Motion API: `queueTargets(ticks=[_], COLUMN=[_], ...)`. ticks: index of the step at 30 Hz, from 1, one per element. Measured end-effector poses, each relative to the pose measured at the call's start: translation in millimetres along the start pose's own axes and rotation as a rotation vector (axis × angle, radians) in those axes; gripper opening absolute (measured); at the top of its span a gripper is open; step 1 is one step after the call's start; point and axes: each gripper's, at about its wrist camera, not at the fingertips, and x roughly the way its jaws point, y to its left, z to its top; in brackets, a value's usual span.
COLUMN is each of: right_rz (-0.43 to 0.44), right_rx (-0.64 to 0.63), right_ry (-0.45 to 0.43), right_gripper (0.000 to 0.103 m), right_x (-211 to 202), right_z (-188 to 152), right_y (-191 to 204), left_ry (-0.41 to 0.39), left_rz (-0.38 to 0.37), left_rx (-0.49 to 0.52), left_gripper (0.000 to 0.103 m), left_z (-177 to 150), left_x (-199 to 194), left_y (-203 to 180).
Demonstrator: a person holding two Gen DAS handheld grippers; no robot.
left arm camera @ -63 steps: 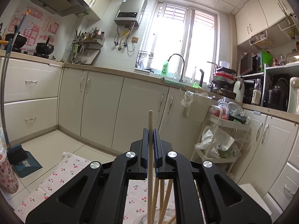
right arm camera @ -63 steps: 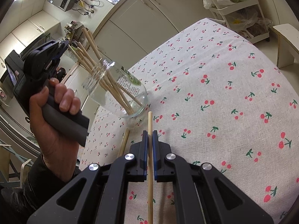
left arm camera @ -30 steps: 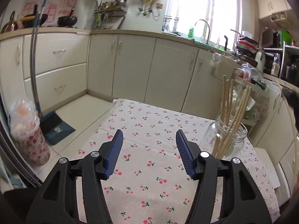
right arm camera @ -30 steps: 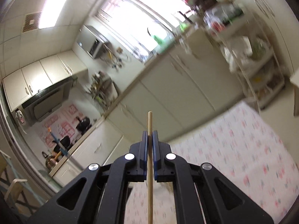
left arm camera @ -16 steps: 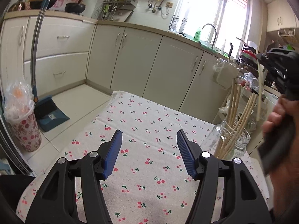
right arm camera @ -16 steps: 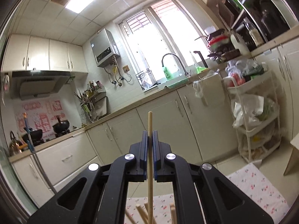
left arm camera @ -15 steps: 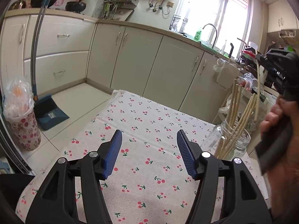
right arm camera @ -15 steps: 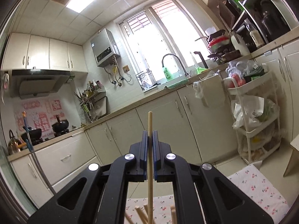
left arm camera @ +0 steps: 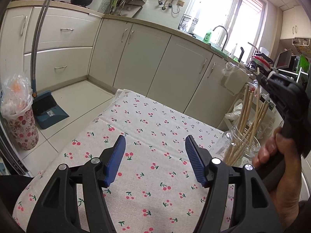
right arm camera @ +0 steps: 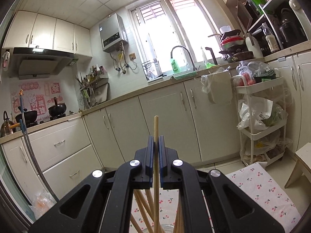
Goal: Organize utensils
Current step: 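Lower the right gripper's stick into the jar and open it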
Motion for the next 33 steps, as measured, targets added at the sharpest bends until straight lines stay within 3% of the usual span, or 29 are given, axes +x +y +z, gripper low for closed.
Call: queueTargets(ticks=[13,25,30,32,33], right_rz=[0.014,0.027,0.042,0.046,0.046], right_rx=[-0.05,0.026,-0.036,-0.064,-0.082], right_ry=[0.049,0.094,0.096,0.105,0.108], right_gripper=[0.006,0.006,0.006,0.009,0.017], right_x=[-23.2,-27.2,-32.0,-34.7,-37.7], right_z=[-15.5,-18.9,-18.4,-19.7,-20.6], right_y=[-10.3,-25.2,-12.5,-7.9,-5.0], left_ry=[0.008,0.018,0.024,0.03,0.032], left_rz=[0.009,0.011,0.009,0.009,0.009], left_rx=[-0.011,-0.02,-0.023,-0.028,-0.031], left_gripper=[0.063,0.063,0.064,0.064,0.064], left_z=[-0.7,-0.5,-1.2,-1.8,-1.9], left_x=[2.8,5.1,7.0,8.5,9.2], left_y=[2.0,2.8,2.3,2.8,3.4])
